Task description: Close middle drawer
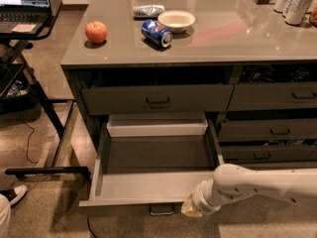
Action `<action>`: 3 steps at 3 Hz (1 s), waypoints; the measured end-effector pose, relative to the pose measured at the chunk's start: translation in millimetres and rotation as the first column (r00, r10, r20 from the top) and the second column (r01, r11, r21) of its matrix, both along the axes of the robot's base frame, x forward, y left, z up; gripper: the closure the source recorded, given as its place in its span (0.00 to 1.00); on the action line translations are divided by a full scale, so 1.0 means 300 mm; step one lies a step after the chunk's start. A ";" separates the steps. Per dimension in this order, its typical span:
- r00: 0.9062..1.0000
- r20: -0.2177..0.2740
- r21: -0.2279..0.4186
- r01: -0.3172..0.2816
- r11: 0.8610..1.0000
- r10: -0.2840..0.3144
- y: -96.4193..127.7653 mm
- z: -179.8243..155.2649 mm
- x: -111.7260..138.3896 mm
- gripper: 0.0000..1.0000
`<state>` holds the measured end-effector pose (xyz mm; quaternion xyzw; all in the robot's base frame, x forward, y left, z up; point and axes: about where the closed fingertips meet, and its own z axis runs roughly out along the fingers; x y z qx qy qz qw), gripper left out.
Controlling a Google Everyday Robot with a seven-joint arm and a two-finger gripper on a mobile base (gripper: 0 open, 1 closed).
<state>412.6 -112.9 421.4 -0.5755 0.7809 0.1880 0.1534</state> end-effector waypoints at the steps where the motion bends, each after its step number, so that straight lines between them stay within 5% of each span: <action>1: 1.000 0.031 0.006 -0.005 1.000 0.004 0.012 0.008 0.053 0.58; 3: 0.990 0.138 0.050 -0.024 0.998 0.017 0.059 0.069 0.238 0.11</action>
Offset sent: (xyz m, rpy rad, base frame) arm 0.0956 0.0187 0.0301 0.0608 -0.1883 0.0195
